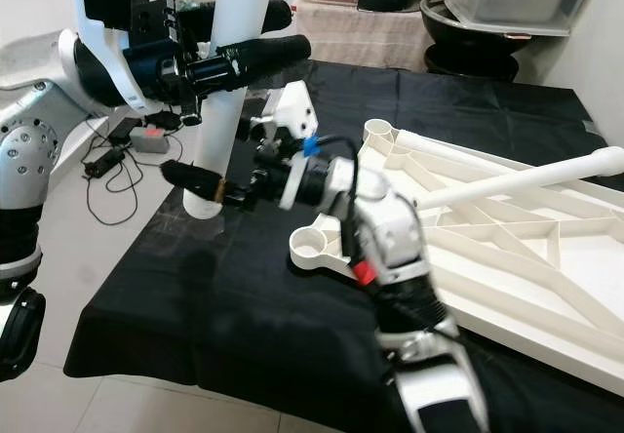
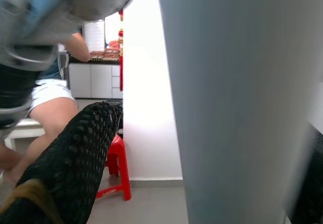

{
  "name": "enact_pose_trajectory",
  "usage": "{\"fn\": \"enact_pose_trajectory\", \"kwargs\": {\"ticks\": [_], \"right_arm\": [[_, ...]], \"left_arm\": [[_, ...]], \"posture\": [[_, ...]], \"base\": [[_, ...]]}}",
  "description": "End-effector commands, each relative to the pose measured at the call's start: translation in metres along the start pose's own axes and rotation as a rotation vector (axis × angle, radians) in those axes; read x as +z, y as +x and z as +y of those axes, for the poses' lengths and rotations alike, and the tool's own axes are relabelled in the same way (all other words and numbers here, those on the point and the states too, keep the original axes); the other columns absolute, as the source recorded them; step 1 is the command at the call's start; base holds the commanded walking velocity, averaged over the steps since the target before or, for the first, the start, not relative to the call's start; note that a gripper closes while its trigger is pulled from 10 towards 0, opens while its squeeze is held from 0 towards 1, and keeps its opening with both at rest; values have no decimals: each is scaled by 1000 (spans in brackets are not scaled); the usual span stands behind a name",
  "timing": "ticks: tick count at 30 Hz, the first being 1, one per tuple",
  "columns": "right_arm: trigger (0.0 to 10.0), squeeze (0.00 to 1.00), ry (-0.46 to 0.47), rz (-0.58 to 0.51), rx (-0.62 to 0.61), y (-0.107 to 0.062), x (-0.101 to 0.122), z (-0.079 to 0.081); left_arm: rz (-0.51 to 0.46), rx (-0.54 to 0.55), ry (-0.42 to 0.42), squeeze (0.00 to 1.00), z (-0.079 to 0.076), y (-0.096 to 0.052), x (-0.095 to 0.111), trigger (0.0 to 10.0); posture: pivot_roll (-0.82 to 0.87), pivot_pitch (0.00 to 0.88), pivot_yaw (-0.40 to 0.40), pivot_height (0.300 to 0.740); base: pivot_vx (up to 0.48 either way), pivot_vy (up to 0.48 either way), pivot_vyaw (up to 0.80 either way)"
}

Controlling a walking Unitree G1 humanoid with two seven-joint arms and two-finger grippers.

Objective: Building children table

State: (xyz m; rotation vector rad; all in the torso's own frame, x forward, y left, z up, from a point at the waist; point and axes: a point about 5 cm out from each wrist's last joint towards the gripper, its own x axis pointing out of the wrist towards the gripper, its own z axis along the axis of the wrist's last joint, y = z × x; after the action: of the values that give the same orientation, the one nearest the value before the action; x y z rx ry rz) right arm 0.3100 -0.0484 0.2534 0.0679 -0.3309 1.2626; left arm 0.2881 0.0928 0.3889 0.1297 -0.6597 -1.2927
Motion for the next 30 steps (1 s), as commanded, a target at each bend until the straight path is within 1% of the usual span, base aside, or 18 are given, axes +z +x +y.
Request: {"fn": "enact_pose_trajectory", "kwargs": {"ticks": [1,3,6,12,13,14,15,19,22,25,28,30], "right_arm": [[10000,0,40,33,87,18,-16,19],[10000,0,64,23,79,24,-18,21],[10000,0,79,18,83,27,-19,24],[10000,0,83,0,92,32,-20,28],[7490,0,81,-7,92,34,-18,28],[7490,0,81,-7,92,34,-18,28],[0,0,72,-10,95,34,-17,27],[0,0,41,-9,110,36,-14,27],[0,0,-17,34,145,36,-12,27],[0,0,-41,67,158,34,-13,27],[0,0,-73,122,165,30,-15,24],[0,0,-87,160,166,26,-17,22]], "left_arm": [[-96,13,38,0,0,3,20,0],[-121,8,23,0,0,4,22,0],[-129,5,15,0,0,4,22,0],[-131,-1,-7,0,-1,3,22,0],[-128,-3,-16,0,-1,3,20,0],[-128,-3,-16,0,-1,3,20,0],[-128,-2,-20,0,-1,2,20,0],[-130,-5,-35,0,-1,2,19,0],[-122,-22,-55,0,-2,7,18,0],[-116,-32,-64,0,-2,11,18,0],[-105,-43,-76,0,1,18,18,0],[-102,-51,-81,0,3,27,24,0]], "posture": [[-10,5,-2,740],[-11,6,-2,740],[-12,8,-1,740],[-13,12,1,740],[-13,13,2,740],[-13,13,2,740],[-12,13,2,740],[-11,15,4,740],[-13,17,4,740],[-14,17,4,740],[-18,20,4,740],[-21,22,3,740]], "base": [[0,0,0],[0,0,0],[0,0,0],[0,0,0],[0,0,0],[0,0,0],[0,0,0],[0,0,0],[0,0,0],[0,0,0],[0,0,0],[0,0,0]]}}
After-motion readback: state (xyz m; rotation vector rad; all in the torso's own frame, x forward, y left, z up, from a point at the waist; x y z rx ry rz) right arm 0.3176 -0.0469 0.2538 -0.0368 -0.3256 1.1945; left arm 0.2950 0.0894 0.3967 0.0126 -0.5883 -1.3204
